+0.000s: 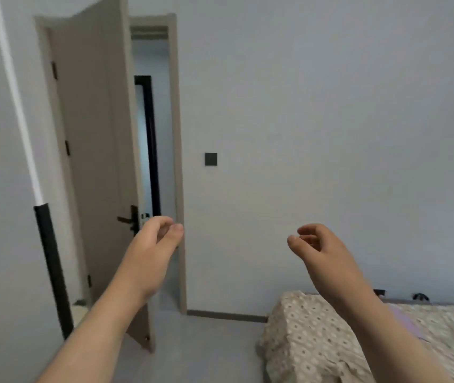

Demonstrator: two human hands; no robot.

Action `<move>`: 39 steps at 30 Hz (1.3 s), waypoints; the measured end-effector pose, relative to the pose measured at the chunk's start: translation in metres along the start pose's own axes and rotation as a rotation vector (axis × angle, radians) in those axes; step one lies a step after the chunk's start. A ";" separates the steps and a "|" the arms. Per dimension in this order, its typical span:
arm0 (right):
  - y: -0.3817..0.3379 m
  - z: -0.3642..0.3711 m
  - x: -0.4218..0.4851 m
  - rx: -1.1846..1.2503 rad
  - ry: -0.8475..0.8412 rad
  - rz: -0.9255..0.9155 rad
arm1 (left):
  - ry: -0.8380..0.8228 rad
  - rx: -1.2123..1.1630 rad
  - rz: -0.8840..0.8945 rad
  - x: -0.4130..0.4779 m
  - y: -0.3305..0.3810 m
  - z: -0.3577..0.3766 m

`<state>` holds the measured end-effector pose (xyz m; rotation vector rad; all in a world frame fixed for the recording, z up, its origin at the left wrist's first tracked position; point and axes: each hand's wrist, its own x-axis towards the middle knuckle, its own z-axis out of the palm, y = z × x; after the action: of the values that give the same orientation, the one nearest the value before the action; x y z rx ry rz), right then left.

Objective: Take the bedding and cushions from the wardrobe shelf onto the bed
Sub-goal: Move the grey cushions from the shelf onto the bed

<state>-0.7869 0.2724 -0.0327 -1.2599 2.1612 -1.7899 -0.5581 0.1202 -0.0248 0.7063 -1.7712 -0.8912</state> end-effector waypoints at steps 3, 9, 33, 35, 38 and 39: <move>-0.036 0.081 0.011 0.048 -0.124 -0.050 | 0.128 0.045 -0.035 0.010 -0.024 -0.080; -0.102 0.219 0.014 0.117 -0.360 -0.167 | 0.409 0.131 -0.072 0.009 -0.053 -0.206; -0.308 0.625 -0.037 0.585 -1.239 -0.520 | 1.325 0.814 -0.325 -0.041 -0.045 -0.472; -0.324 0.648 -0.047 0.581 -1.303 -0.543 | 1.369 0.846 -0.363 -0.044 -0.048 -0.483; -0.345 0.670 -0.063 0.587 -1.371 -0.576 | 1.421 0.879 -0.415 -0.052 -0.051 -0.506; -0.353 0.678 -0.067 0.588 -1.376 -0.594 | 1.437 0.895 -0.428 -0.053 -0.051 -0.516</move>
<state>-0.1986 -0.2181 0.0181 -2.0668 0.5159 -0.8683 -0.0527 0.0055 0.0292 1.7442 -0.5735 0.3283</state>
